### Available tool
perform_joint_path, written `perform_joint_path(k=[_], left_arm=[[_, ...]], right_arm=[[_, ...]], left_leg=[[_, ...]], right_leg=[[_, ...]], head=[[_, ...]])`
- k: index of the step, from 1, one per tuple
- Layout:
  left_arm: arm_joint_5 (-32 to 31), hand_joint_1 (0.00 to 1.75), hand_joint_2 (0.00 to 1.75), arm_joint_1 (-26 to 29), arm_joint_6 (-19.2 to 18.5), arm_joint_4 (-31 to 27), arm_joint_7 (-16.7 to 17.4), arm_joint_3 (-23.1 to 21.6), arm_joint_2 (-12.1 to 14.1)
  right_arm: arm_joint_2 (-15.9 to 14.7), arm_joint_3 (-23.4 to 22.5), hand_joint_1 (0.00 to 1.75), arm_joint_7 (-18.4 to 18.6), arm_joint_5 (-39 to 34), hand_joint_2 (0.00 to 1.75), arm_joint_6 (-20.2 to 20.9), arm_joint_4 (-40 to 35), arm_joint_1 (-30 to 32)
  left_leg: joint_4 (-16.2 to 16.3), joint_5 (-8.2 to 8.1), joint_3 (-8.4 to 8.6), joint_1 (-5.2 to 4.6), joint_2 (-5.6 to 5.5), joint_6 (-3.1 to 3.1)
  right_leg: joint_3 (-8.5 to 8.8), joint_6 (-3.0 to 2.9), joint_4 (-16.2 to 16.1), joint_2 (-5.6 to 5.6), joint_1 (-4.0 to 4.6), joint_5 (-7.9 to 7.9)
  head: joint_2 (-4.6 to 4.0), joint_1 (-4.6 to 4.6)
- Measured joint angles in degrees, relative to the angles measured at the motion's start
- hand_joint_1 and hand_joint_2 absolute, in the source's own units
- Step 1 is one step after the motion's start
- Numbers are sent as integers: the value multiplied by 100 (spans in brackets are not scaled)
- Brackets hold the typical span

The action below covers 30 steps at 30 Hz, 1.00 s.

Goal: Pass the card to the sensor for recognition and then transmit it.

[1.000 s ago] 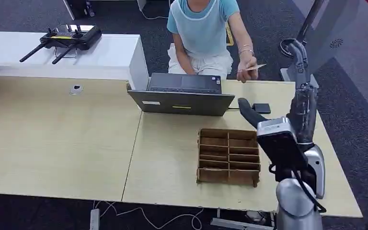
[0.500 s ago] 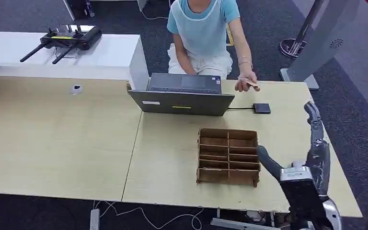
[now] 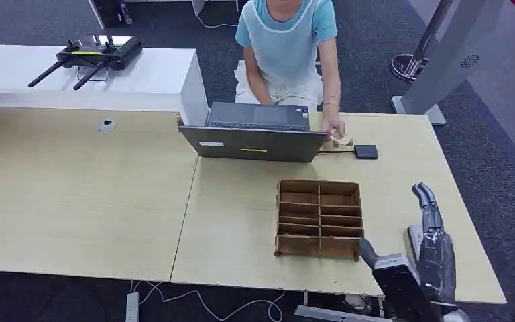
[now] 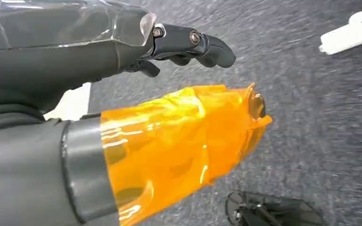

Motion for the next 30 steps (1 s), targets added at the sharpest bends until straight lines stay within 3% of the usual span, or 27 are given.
perform_joint_path(k=[5,11,18,30], left_arm=[[234,0,0,2,-76,15,6,-7,-24],[264,0,0,-1,94,17,24,-116,-24],[273,0,0,-8,97,17,94,-188,-24],[303,0,0,-9,-96,20,103,-190,-15]], right_arm=[[101,-44,0,59,289,175,-55,260,39],[199,-39,0,535,1999,175,-573,472,105],[217,273,0,952,2965,175,-798,660,125],[-155,842,0,1169,3116,175,-848,1080,145]], left_leg=[[0,0,0,0,0,0],[0,0,0,0,0,0],[0,0,0,0,1,0],[0,0,-1,0,1,0]], right_leg=[[0,0,0,0,0,0],[0,0,1,1,0,0],[0,0,1,2,0,0],[0,0,0,1,0,0]], head=[[0,0],[0,0],[2,0],[0,0]])
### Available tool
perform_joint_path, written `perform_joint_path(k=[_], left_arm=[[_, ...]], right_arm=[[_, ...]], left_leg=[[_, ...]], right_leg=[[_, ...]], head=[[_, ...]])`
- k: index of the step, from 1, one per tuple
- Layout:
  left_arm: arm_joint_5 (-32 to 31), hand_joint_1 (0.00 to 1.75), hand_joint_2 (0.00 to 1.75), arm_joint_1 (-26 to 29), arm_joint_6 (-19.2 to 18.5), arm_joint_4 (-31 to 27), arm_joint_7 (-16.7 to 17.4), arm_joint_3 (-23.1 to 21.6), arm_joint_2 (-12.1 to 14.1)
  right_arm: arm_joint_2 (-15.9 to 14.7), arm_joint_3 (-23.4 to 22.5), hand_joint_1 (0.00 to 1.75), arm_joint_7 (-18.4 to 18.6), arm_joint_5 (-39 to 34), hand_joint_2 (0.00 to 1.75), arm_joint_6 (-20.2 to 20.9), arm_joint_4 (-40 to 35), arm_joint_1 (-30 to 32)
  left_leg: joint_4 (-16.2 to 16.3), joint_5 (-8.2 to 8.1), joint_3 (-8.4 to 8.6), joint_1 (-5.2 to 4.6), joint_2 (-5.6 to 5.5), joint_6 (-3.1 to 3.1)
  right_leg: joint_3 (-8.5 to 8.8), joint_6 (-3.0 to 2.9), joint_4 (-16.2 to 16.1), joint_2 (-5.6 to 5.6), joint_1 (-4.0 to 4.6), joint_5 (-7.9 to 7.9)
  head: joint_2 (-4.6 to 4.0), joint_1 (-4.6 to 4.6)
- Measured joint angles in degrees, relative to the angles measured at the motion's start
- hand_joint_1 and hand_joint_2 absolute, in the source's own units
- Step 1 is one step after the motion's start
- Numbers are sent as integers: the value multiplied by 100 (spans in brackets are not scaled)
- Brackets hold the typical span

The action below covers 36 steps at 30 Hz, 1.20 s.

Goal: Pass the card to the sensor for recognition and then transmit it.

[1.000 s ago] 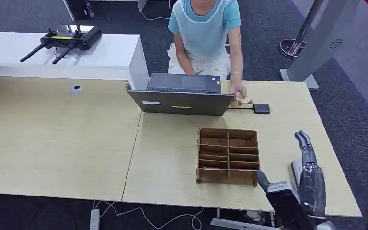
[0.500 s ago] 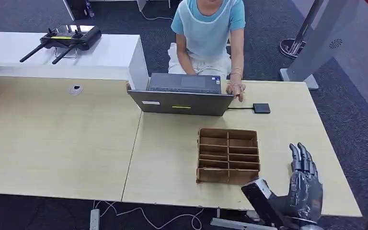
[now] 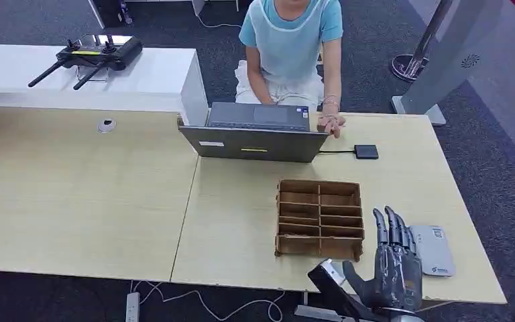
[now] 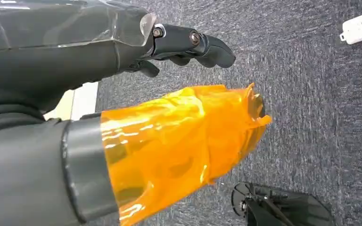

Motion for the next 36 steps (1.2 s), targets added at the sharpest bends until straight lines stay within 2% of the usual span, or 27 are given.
perform_joint_path(k=[12,13,14,16,17,19,20,21,22,23,28,36], left_arm=[[-48,0,0,1,-39,7,-4,0,11],[-66,0,0,1,-52,7,-4,0,13],[-83,0,0,0,-65,7,-4,0,15],[-83,0,0,0,-133,7,6,0,20],[-79,0,0,-1,-198,7,44,0,22],[-63,0,0,0,-295,7,114,0,20],[-42,0,0,-1,-324,7,162,0,17],[-37,0,0,1,-345,7,182,0,15],[-37,0,0,0,-367,7,219,0,15],[-39,0,0,1,-380,7,245,0,15],[-197,0,0,2,-468,7,411,0,20],[-398,0,0,0,-496,7,409,0,20]], right_arm=[[-292,238,0,70,-107,175,124,146,-9],[-321,269,16,98,-122,175,153,160,-12],[-352,312,40,163,-116,175,184,188,-22],[-417,424,28,317,-44,175,179,288,-72],[-435,472,28,365,4,175,177,343,-104],[-472,555,38,426,15,175,162,468,-204],[-485,586,51,450,15,175,155,540,-266],[-494,594,37,468,20,175,144,590,-319],[-503,601,12,501,53,175,135,632,-372],[-509,601,0,518,94,175,127,686,-433],[-511,605,0,384,-26,175,79,938,-644],[-511,621,0,258,-17,175,-13,1265,-788]], left_leg=[[0,0,0,0,0,0],[0,0,0,0,0,0],[0,0,0,0,0,0],[0,0,0,0,0,0],[0,0,0,0,0,0],[0,0,0,0,1,0],[0,0,1,0,2,0],[0,1,1,0,2,0],[0,1,1,0,1,0],[0,1,1,0,1,0],[0,1,1,0,1,0],[0,1,0,0,1,0]], right_leg=[[0,0,1,0,0,0],[0,0,1,0,0,0],[0,0,1,0,0,0],[0,0,1,0,0,0],[1,0,1,0,0,0],[1,0,1,1,0,1],[1,0,1,1,0,1],[1,0,1,1,0,1],[1,-1,1,0,0,1],[1,-1,1,0,0,1],[1,-2,1,0,0,2],[0,-1,1,0,0,1]], head=[[0,2],[0,0],[0,2],[0,0],[2,0],[2,0],[0,0],[0,2],[0,0],[0,0],[2,0],[0,2]])
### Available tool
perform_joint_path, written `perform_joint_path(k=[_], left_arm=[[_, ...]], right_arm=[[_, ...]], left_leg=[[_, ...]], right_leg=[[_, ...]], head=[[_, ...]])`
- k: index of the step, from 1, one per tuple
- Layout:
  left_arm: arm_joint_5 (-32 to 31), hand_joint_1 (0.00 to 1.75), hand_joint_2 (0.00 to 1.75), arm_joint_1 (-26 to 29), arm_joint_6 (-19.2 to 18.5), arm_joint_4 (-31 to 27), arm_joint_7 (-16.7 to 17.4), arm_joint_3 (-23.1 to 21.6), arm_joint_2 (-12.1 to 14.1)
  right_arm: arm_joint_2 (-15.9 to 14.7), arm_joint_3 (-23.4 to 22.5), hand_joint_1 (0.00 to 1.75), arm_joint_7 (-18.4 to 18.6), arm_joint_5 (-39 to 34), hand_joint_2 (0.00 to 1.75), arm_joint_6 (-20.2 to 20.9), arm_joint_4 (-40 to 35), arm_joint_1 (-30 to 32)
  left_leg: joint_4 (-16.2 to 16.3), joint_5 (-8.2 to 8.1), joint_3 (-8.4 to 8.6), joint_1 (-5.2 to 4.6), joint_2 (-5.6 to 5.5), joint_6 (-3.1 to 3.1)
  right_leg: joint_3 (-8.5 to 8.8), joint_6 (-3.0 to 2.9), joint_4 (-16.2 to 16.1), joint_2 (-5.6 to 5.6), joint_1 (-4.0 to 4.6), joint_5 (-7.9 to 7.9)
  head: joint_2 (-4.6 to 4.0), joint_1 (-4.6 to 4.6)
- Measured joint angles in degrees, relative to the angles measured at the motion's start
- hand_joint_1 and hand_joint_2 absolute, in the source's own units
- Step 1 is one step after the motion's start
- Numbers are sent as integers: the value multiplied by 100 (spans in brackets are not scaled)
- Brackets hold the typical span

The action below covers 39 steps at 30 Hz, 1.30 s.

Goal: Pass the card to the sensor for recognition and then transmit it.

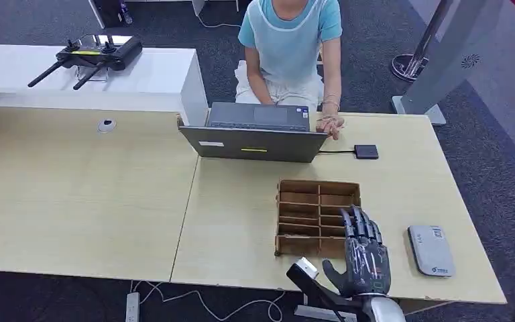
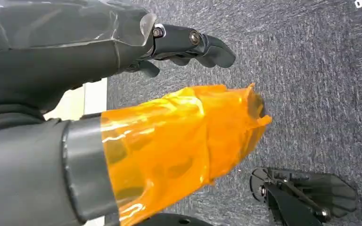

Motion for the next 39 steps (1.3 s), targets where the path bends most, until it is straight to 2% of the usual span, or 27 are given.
perform_joint_path(k=[12,16,25,28,30,33,35,39], left_arm=[[139,0,0,0,-59,0,-33,0,0],[424,0,0,3,-171,0,-131,2,0],[492,0,0,4,-175,0,-190,2,0],[503,0,0,4,-175,0,-140,0,0],[487,0,0,4,-175,0,-133,0,0],[411,0,0,2,-166,0,-116,0,2],[406,0,0,2,-166,0,-94,0,2],[378,0,0,3,-164,0,-85,0,2]], right_arm=[[0,6,0,39,284,175,-260,402,-104],[0,-85,0,81,435,175,-324,510,-121],[0,-328,0,151,601,175,-492,623,-151],[-158,-286,0,786,627,175,-481,619,-162],[-396,-98,2,1334,629,175,-476,619,-200],[-787,206,3,1835,632,175,-494,623,-280],[-1016,445,5,2045,632,175,-557,625,-333],[-1296,765,9,2181,632,175,-586,625,-413]], left_leg=[[0,0,0,0,0,0],[0,0,0,0,0,0],[0,0,0,0,0,0],[0,0,-1,-1,0,0],[0,0,-1,-1,0,0],[0,0,-1,-4,0,1],[0,-1,0,-6,1,1],[0,0,0,-3,0,1]], right_leg=[[0,0,0,0,0,0],[-1,0,0,0,0,0],[-1,0,0,0,0,0],[0,0,0,0,0,0],[0,0,-1,0,-1,0],[1,2,-2,0,-2,2],[1,2,-2,0,-3,2],[0,2,-1,0,-3,2]], head=[[0,-2],[0,-2],[0,-2],[0,-2],[0,-2],[0,-2],[2,-2],[0,0]])
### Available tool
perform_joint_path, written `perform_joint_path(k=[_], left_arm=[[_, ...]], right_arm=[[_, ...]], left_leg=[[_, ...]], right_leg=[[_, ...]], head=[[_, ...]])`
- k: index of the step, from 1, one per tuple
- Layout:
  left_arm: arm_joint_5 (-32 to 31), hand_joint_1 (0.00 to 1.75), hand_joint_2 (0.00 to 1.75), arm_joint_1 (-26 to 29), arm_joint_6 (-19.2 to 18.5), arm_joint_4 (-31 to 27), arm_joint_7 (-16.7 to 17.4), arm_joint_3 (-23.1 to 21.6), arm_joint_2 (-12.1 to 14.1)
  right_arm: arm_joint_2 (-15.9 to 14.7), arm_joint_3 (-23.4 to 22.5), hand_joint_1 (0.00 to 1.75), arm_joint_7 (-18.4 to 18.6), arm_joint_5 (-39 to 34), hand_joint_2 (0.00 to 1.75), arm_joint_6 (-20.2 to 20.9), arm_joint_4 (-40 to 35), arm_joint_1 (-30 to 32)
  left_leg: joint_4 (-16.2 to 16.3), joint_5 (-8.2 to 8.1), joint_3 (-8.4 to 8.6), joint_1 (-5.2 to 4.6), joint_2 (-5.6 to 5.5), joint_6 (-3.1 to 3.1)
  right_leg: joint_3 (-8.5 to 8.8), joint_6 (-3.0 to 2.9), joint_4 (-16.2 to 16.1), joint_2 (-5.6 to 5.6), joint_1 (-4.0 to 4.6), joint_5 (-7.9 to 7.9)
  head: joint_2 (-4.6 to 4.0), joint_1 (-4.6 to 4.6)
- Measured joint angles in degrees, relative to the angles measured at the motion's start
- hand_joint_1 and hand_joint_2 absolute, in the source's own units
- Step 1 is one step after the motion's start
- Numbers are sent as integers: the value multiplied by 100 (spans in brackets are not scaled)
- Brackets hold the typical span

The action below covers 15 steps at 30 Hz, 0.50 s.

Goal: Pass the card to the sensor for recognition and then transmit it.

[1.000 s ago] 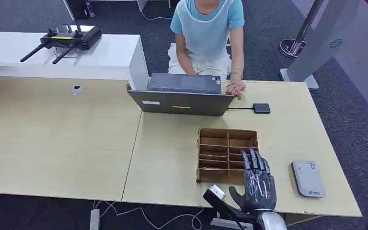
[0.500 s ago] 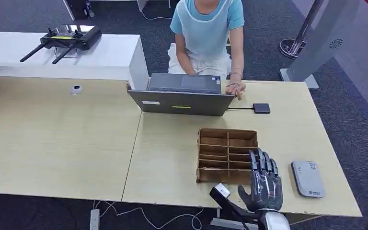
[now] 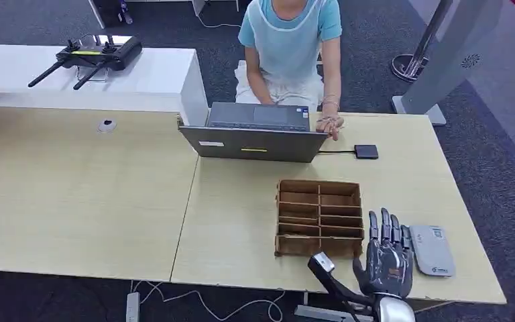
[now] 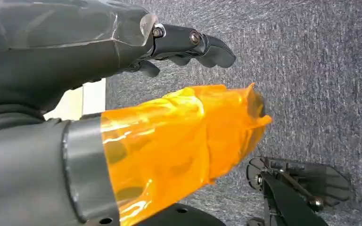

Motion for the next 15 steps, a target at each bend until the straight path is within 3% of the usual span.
perform_joint_path(k=[15], left_arm=[[-179,0,0,-1,-2,0,17,0,0]], right_arm=[[-387,839,14,192,2,175,-61,-7,-325]], left_leg=[[0,1,0,2,0,0]], right_leg=[[1,0,1,0,2,0]], head=[[0,-2]])
